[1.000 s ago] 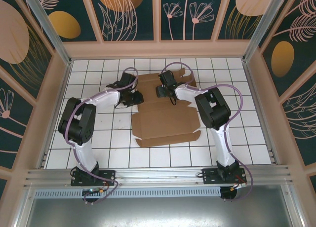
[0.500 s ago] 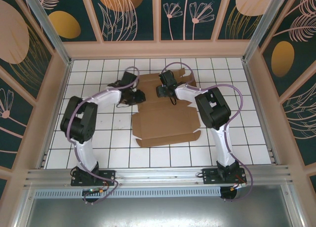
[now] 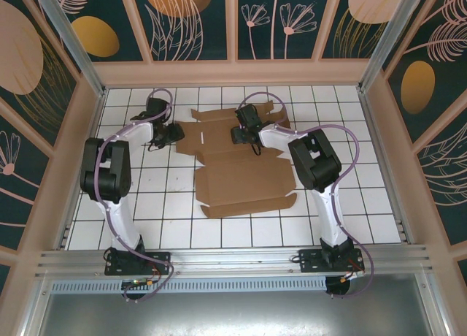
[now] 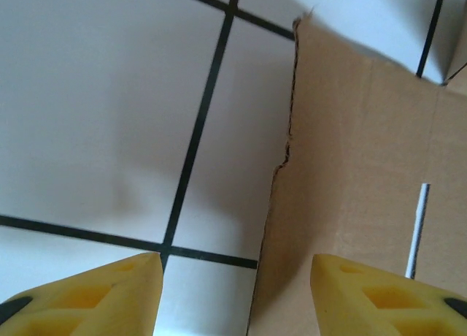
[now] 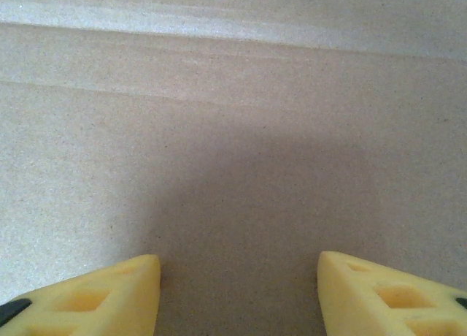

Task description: Fold the paper box

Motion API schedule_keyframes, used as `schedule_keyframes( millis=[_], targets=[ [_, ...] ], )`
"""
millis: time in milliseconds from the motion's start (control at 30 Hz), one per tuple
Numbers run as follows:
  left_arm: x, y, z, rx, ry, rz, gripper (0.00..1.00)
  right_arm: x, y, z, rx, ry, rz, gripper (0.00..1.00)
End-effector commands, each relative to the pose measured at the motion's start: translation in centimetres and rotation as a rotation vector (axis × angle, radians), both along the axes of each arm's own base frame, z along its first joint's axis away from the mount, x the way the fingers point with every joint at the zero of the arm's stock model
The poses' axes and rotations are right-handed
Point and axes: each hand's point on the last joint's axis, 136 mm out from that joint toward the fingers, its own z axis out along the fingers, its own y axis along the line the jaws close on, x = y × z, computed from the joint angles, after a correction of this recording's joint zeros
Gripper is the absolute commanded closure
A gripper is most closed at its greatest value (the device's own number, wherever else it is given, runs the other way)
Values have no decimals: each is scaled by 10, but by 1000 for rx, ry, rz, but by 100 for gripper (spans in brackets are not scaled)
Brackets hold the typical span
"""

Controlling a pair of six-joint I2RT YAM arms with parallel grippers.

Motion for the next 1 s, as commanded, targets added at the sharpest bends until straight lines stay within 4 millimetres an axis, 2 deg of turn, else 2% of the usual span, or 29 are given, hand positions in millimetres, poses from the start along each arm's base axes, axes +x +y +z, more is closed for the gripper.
schedule_keyframes(
  millis=[0, 100, 267, 400, 467, 533, 633, 733, 767, 833, 967],
  targets=[
    [16, -11, 2, -44, -24, -46, 48, -68, -35, -91, -135, 323, 9, 42],
    [18, -5, -8, -2, 7, -38, 64, -69, -35, -91, -135, 324, 10, 42],
    [17, -13, -1, 78, 1, -69, 89, -68, -35, -92, -139, 323, 10, 42],
    [14, -28, -4, 173, 26, -114, 94, -70, -36, -93, -146, 329, 12, 43],
    [14, -34, -4, 242, 36, -131, 93, -70, -37, -94, -151, 331, 12, 43],
    [15, -41, -4, 325, 50, -154, 88, -70, -38, -94, -154, 331, 9, 43],
    [16, -58, -11, 434, 68, -195, 85, -70, -38, -94, -154, 333, 7, 43],
    [14, -76, -28, 422, 105, -214, 85, -71, -38, -97, -161, 341, 4, 43],
    [16, -76, -26, 415, 99, -204, 85, -70, -40, -97, -164, 341, 0, 43],
    [21, -70, -7, 436, 50, -182, 83, -69, -41, -94, -163, 336, -4, 43],
    [33, -42, 53, 363, -84, -84, 69, -64, -36, -78, -123, 318, -8, 42]
  ],
)
